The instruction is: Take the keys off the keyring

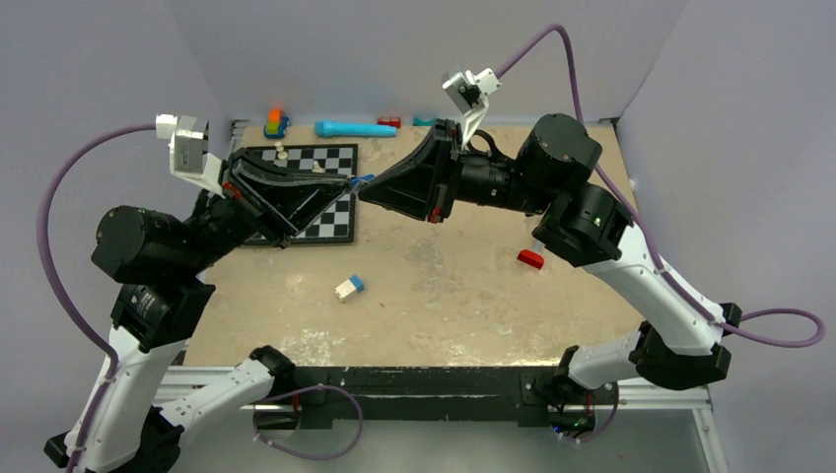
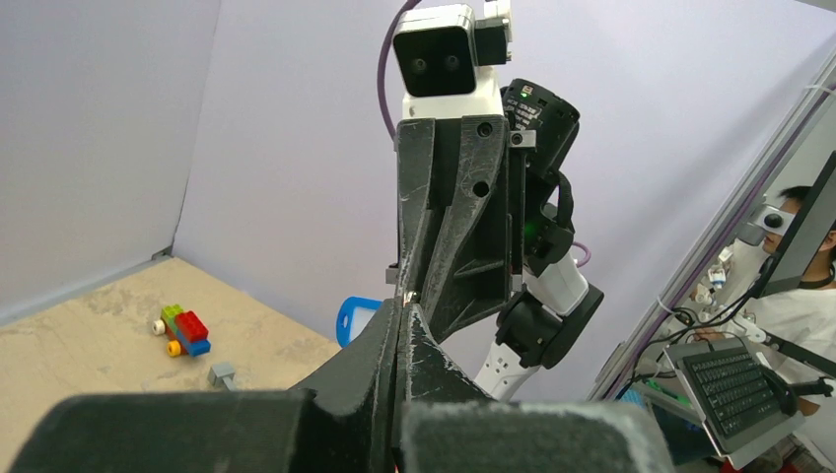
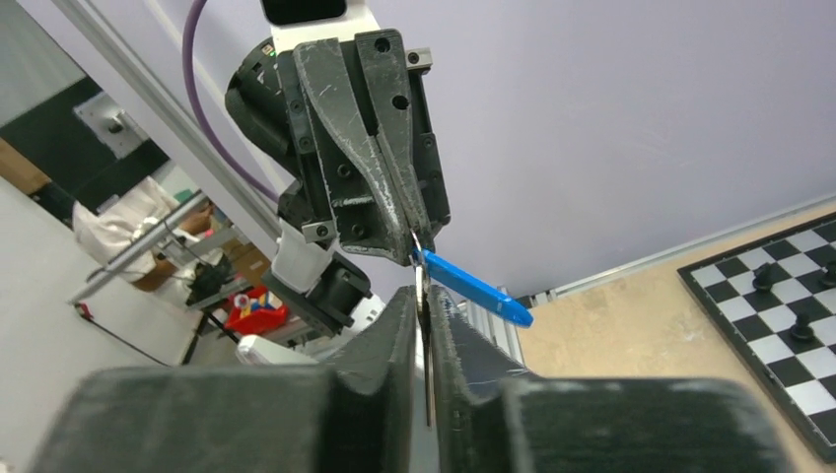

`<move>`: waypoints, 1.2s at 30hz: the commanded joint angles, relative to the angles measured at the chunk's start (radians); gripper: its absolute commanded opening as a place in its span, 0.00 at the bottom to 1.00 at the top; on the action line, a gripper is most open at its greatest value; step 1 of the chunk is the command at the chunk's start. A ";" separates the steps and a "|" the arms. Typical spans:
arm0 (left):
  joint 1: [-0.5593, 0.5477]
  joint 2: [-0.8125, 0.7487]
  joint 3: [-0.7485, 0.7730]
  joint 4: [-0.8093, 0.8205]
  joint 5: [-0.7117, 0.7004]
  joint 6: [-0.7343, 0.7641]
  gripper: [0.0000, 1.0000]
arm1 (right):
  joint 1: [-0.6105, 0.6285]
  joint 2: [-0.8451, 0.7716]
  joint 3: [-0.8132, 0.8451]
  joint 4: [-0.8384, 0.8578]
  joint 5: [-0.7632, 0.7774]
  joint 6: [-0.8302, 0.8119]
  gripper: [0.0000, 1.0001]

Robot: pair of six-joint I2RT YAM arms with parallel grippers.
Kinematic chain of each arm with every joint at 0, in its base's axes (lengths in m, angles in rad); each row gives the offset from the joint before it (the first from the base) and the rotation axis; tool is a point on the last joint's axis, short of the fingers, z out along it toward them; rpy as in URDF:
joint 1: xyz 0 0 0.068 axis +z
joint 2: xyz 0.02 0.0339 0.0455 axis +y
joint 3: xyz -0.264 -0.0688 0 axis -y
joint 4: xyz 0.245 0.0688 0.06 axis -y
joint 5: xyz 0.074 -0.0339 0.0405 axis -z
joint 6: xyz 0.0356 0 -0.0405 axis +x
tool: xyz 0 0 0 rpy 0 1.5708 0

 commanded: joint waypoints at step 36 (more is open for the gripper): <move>-0.002 0.021 0.053 -0.023 0.072 -0.003 0.00 | 0.008 0.104 0.332 -0.273 0.010 -0.161 0.37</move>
